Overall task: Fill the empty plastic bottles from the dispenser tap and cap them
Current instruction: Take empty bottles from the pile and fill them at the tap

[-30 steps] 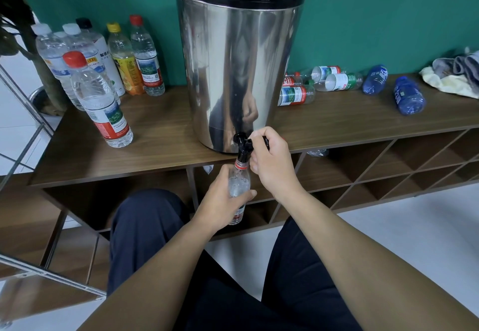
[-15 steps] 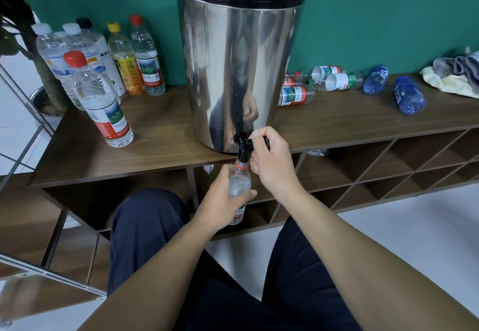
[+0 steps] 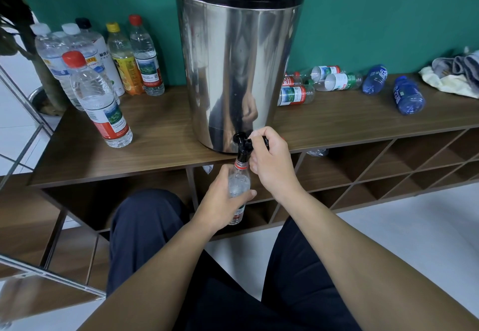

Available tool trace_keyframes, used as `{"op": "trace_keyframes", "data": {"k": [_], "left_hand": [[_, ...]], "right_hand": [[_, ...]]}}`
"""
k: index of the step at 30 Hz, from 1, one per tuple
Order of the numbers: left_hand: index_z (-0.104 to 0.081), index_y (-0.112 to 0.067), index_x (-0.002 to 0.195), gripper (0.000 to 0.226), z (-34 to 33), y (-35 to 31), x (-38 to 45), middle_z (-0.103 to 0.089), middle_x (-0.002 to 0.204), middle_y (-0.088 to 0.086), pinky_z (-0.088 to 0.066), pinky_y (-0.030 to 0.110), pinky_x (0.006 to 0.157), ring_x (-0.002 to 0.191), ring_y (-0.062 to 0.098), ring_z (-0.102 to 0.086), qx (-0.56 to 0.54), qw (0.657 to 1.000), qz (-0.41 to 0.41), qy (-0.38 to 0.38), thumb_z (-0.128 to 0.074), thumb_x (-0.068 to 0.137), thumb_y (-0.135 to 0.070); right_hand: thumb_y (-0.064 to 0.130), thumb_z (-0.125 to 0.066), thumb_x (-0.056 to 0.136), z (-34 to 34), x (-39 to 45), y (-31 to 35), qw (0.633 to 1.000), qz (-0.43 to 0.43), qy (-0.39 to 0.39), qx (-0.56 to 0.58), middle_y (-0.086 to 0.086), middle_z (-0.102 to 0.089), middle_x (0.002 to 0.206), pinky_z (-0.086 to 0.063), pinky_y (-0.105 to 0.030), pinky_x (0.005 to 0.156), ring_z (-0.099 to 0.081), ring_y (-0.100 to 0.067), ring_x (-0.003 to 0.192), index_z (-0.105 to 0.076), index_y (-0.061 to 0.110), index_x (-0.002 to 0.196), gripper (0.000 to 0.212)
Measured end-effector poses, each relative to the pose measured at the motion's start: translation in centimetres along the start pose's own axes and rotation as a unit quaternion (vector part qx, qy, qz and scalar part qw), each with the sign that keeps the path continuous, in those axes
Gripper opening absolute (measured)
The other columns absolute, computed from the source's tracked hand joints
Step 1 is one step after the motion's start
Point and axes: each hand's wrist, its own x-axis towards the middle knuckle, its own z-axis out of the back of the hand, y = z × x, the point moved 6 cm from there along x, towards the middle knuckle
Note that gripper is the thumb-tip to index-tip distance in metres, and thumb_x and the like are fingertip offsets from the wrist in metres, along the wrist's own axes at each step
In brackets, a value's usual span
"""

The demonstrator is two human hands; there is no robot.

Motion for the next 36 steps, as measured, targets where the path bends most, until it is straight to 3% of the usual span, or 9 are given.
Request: {"op": "trace_keyframes", "data": {"k": [23,36], "left_hand": [[-0.052,-0.044,0.134,0.058,-0.05,0.27,0.22,-0.071,0.127,-0.016,-0.059,0.048,0.111,0.119,0.002,-0.069,0.0,1.0,-0.003,0.0,-0.09,0.091,-0.044],[-0.051,-0.045,0.134,0.058,-0.13,0.42,0.25,-0.07,0.127,-0.019,-0.058,0.035,0.107,0.116,-0.006,-0.067,-0.002,1.0,0.009,0.005,-0.091,0.093,-0.041]], "right_hand": [[0.025,-0.054,0.115,0.05,-0.05,0.07,1.0,0.001,0.007,0.001,0.01,-0.044,0.057,-0.034,-0.032,0.053,-0.039,-0.012,0.053,-0.059,0.021,0.093,0.023],[0.029,-0.055,0.115,0.1,0.14,-0.21,1.0,0.005,0.005,-0.015,0.012,-0.048,0.061,-0.036,-0.032,0.055,-0.044,-0.009,0.055,-0.061,0.024,0.094,0.023]]}}
